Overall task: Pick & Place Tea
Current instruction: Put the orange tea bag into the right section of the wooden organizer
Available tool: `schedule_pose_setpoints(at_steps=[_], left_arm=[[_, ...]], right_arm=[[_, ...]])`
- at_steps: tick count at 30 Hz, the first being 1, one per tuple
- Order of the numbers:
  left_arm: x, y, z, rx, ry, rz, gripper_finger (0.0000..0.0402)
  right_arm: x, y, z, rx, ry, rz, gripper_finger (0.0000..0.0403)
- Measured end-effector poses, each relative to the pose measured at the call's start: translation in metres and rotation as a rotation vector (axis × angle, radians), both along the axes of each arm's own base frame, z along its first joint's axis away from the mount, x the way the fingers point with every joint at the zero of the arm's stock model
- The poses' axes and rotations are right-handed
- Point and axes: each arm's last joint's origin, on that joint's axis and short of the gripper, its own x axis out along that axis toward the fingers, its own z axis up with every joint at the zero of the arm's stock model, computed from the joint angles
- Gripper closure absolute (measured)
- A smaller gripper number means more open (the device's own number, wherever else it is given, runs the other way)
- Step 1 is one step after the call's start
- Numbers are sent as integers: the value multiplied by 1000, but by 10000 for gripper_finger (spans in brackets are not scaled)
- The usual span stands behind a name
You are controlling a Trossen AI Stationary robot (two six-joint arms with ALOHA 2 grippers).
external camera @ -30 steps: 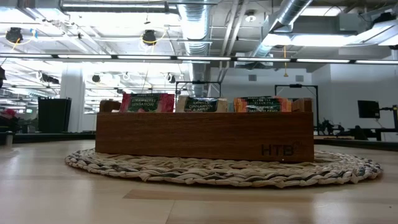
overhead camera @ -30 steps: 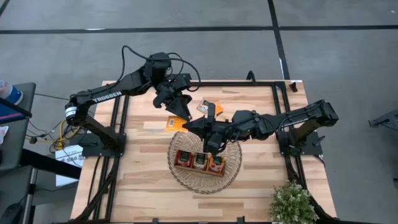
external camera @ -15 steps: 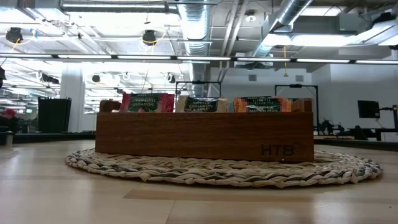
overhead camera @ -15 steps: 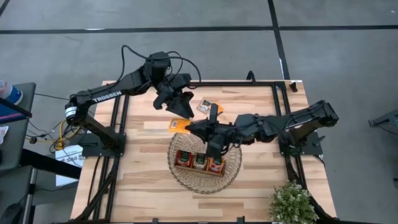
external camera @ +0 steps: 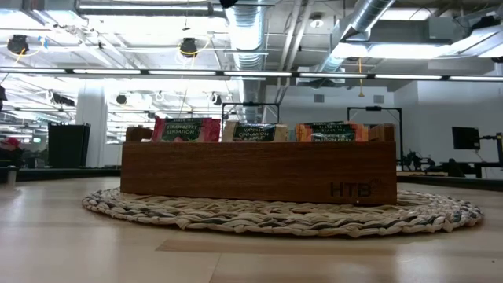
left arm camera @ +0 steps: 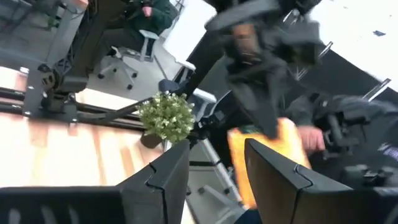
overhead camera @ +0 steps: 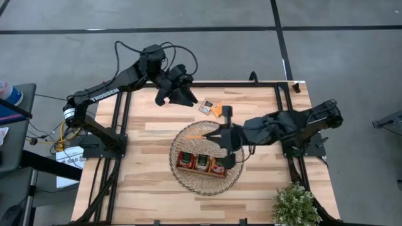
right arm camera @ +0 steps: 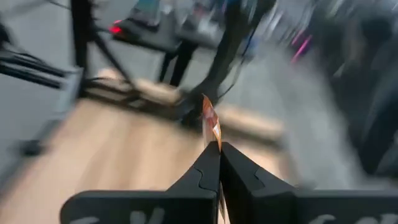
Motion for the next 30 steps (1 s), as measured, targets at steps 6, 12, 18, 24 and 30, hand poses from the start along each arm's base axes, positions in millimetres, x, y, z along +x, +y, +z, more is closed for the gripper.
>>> schedule_pose_setpoints(at_steps=[6,12,18,24,30], left_arm=[[-31,-4,5,158,29,164,255],[-61,-14,10,290,132,381,255],[-82,-24,15,320,197,481,255],[-95,-31,17,334,231,513,255],[-103,-35,15,360,272,510,255]], right_arm=[[-2,-17,-27,429,347,-63,403],[20,-31,-62,694,628,-118,403],[41,-38,-113,776,959,-222,403],[64,-34,-156,738,1103,-231,403],[75,-29,-179,705,1158,-240,403]])
